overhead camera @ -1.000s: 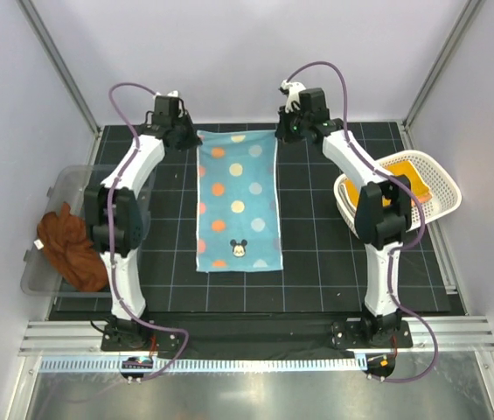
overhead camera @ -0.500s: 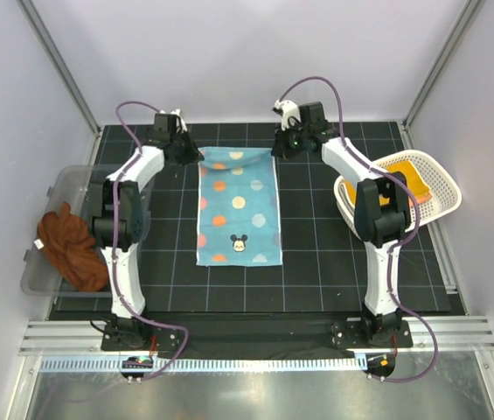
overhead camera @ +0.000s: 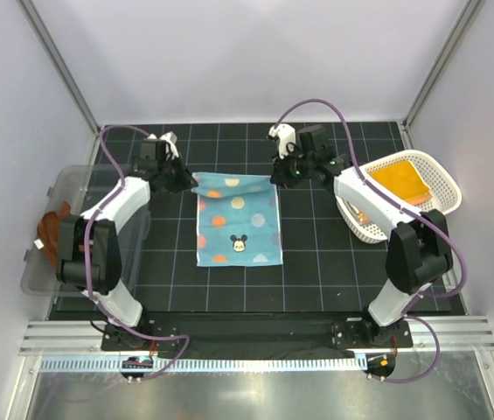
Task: Fold and stack the towels
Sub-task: Fold the towel
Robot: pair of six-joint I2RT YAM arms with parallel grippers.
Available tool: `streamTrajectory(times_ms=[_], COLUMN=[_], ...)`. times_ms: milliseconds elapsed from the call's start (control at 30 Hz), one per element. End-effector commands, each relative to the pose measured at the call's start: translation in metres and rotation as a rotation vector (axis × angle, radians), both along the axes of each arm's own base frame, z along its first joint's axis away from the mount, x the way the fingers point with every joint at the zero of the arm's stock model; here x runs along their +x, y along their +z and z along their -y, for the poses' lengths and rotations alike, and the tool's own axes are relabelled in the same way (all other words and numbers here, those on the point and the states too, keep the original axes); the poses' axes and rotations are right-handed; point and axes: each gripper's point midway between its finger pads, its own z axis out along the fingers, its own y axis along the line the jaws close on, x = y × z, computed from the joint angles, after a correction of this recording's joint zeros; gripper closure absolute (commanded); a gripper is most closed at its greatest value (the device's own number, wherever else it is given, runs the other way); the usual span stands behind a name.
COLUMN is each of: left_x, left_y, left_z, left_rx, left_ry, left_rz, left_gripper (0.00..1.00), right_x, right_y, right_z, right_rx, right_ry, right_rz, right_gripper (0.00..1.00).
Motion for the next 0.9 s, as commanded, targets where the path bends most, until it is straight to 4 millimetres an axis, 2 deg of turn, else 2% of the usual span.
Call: streamTrajectory(times_ms=[0, 33, 167, 200, 267, 567, 600, 667, 767, 800, 833, 867], left_x=[-0.02, -0.034, -0.063, -0.069, -0.08, -0.108, -0.11, -0.116, -0.125, -0.127, -0.126, -0.13], left_y=[0.011, 0.003, -0.004, 0.0, -0.008, -0.034, -0.036, -0.04, -0.042, -0.042, -0.033, -0.033], left_z=[0.007, 0.007, 0.012, 0.013, 0.013, 0.008, 0.007, 0.007, 0.004, 0.001, -0.002, -0.01], left_rx=[-0.026, -0.027, -0.039, -0.03, -0.021, 0.009, 0.011, 0.019, 0.021, 0.022, 0.027, 0.054], left_ry=[-0.01, -0.015, -0.012, -0.005, 0.0, 0.056, 0.065, 0.073, 0.097, 0.116, 0.137, 0.167], left_rz=[0.034, 0.012, -0.017, -0.009, -0.03, -0.103, -0.109, -0.123, -0.14, -0.149, -0.133, -0.15], left_gripper=[0.99, 0.99, 0.99, 1.0, 1.0, 0.99, 0.98, 0.87, 0.81, 0.71, 0.66, 0.61], right_x=[-0.021, -0.027, -0.057, -0.063, -0.074, -0.094, -0.094, -0.096, -0.103, -0.107, -0.11, -0.111], right_y=[-0.009, -0.013, -0.046, -0.049, -0.062, -0.065, -0.064, -0.064, -0.07, -0.073, -0.077, -0.078], right_z=[0.007, 0.005, 0.005, 0.004, 0.006, 0.007, 0.008, 0.008, 0.009, 0.008, 0.007, 0.006], right_rx=[-0.012, -0.011, -0.04, -0.04, -0.043, -0.039, -0.042, -0.039, -0.051, -0.053, -0.052, -0.048], right_ry=[-0.036, -0.031, -0.024, -0.022, -0.027, -0.05, -0.057, -0.062, -0.063, -0.055, -0.049, -0.049], right_rz=[-0.019, -0.029, -0.115, -0.124, -0.15, -0.156, -0.151, -0.157, -0.181, -0.186, -0.191, -0.195], right_gripper=[0.99, 0.99, 0.99, 0.99, 0.99, 0.99, 0.99, 0.99, 0.99, 0.99, 0.99, 0.99])
